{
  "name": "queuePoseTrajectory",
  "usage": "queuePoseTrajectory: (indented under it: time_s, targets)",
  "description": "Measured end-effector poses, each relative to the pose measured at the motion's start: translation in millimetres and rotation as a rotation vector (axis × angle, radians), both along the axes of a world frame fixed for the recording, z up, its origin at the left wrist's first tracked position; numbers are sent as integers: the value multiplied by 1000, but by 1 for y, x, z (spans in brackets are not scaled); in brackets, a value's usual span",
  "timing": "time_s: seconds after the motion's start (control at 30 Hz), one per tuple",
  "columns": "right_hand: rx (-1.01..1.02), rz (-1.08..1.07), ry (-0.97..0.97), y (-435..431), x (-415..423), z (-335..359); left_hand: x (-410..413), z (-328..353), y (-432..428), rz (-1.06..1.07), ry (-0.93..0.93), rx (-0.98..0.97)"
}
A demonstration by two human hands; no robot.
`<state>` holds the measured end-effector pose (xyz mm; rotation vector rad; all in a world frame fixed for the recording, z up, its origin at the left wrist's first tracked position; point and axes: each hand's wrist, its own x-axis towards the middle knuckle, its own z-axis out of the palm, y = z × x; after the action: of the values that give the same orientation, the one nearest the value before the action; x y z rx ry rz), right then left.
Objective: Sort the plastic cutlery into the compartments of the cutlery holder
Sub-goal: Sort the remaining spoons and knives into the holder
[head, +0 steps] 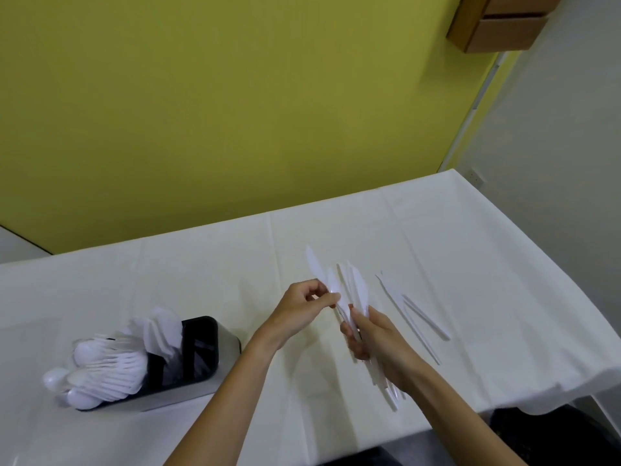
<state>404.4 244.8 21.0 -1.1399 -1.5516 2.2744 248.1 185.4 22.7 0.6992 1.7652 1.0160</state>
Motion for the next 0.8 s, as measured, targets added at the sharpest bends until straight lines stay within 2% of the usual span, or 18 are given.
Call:
queuePoseTrajectory:
  time_s: [0.07,0.17,0.27,0.37,0.67,0.8]
  targets:
    - [50,11,-29,-2,-1,2,-2,4,2,30,9,42]
    - [122,46,-61,-2,-1,3,-8,12,6,215,-46,207]
    - [159,81,-55,-1,1,5,-16,18,8,198,6,299]
    - [197,128,-33,0,1,8,-18,23,11,130,65,295]
    - [223,176,-19,3,0,14,-11,21,10,139,215,252]
    - [181,140,-19,1,-2,13,-7,24,9,142,158,235]
